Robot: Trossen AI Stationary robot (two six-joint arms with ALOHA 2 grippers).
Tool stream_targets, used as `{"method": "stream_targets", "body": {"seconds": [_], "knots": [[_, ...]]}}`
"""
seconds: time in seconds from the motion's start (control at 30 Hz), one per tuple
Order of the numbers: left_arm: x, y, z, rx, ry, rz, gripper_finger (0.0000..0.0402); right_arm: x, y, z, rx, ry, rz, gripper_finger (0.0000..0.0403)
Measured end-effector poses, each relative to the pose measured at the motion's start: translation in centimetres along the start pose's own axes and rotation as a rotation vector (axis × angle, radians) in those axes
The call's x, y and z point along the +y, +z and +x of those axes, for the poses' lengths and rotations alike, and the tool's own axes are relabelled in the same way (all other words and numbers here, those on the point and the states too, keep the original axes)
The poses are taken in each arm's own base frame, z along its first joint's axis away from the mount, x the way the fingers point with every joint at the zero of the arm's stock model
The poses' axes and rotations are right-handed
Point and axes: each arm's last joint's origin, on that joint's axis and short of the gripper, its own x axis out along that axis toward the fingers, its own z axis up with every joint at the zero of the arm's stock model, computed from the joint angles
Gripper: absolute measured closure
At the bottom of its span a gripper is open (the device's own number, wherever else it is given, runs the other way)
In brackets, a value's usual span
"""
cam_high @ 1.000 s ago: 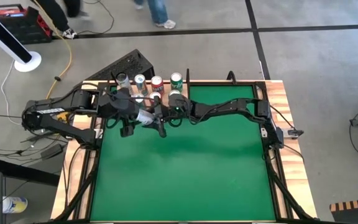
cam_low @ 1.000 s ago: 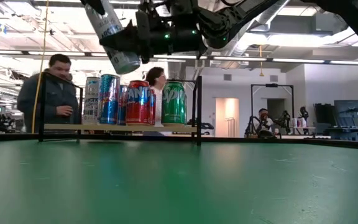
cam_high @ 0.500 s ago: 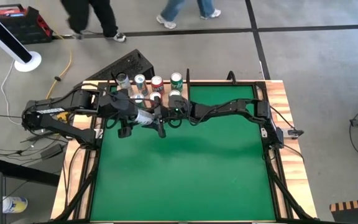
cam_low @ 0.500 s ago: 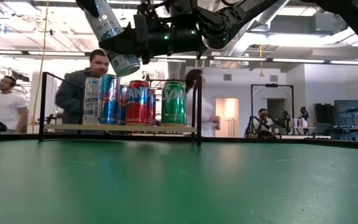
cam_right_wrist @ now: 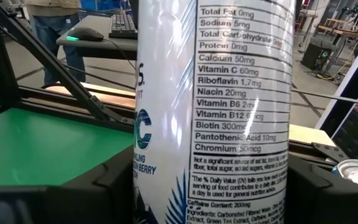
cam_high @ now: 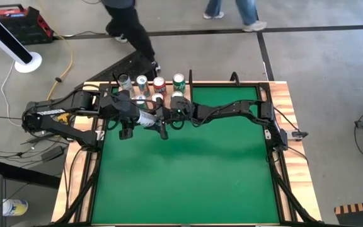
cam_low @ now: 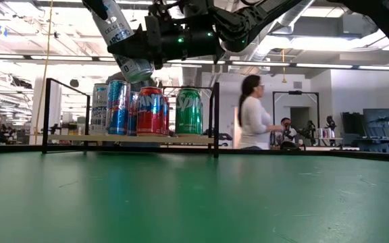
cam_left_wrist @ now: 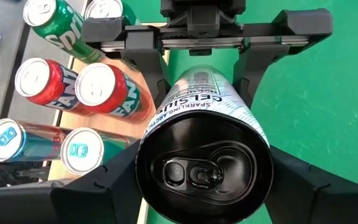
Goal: Place canned beverage on shelf
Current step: Put the white-blue soda can aligned with the other white-blue soda can on the shelf
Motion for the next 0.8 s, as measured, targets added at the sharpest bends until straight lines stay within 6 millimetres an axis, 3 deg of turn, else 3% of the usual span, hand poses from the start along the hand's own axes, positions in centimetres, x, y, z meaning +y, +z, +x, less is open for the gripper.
{"method": "stream_targets", "body": {"seconds": [0.27, 0.53, 0.8], "knots": [[0.8, -0.4, 0.2, 0.053, 0.015, -0.012, 0.0164, -1.8, 0.6, -1.3, 0.058, -0.028, 0.071, 0.0017], [2.3, -1.6, -0.6, 0.173, 0.012, -0.054, 0.0164, -3.3, 5.4, -5.9, 0.149, -0.053, -0.015, 0.0044], [5.0, -2.6, -0.4, 0.314, 0.045, -0.119, 0.0164, -4.2, 12.4, -14.5, 0.175, -0.119, -0.079, 0.0047]]}}
